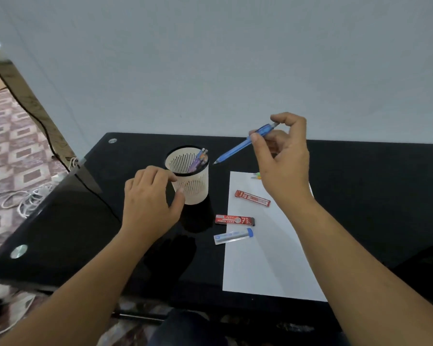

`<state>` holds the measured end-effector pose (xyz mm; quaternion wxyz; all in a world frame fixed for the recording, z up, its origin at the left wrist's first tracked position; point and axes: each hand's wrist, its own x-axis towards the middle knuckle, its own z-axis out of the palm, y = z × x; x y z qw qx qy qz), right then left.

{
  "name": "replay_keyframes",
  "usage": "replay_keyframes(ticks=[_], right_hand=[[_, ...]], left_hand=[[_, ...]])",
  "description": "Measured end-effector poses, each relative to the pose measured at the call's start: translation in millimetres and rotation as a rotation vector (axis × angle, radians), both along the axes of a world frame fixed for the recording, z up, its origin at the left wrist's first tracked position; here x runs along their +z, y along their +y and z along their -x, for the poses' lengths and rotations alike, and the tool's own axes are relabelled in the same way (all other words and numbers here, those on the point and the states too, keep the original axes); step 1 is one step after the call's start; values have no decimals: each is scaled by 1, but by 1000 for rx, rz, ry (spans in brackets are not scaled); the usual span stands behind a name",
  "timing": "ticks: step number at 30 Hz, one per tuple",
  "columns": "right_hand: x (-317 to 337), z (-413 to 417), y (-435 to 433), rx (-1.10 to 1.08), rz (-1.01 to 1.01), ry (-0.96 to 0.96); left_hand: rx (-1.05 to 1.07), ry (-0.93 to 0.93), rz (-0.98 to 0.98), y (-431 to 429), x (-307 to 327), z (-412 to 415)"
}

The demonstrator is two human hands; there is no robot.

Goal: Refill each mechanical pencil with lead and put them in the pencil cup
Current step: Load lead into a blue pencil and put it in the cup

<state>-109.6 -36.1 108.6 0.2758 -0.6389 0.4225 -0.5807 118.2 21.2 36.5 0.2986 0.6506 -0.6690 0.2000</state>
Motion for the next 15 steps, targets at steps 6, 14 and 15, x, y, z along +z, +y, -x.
replay_keyframes(ticks=[6,14,15], right_hand=[[-8,-46,-25,70,-29,60],[-38,-78,-41,69,-7,390],[-42,-80,-43,68,-13,448]], left_hand=[[50,-115,-105,-15,10,-27],[50,-109,-188,-21,8,-38],[49,-97,-182,-22,7,-38]])
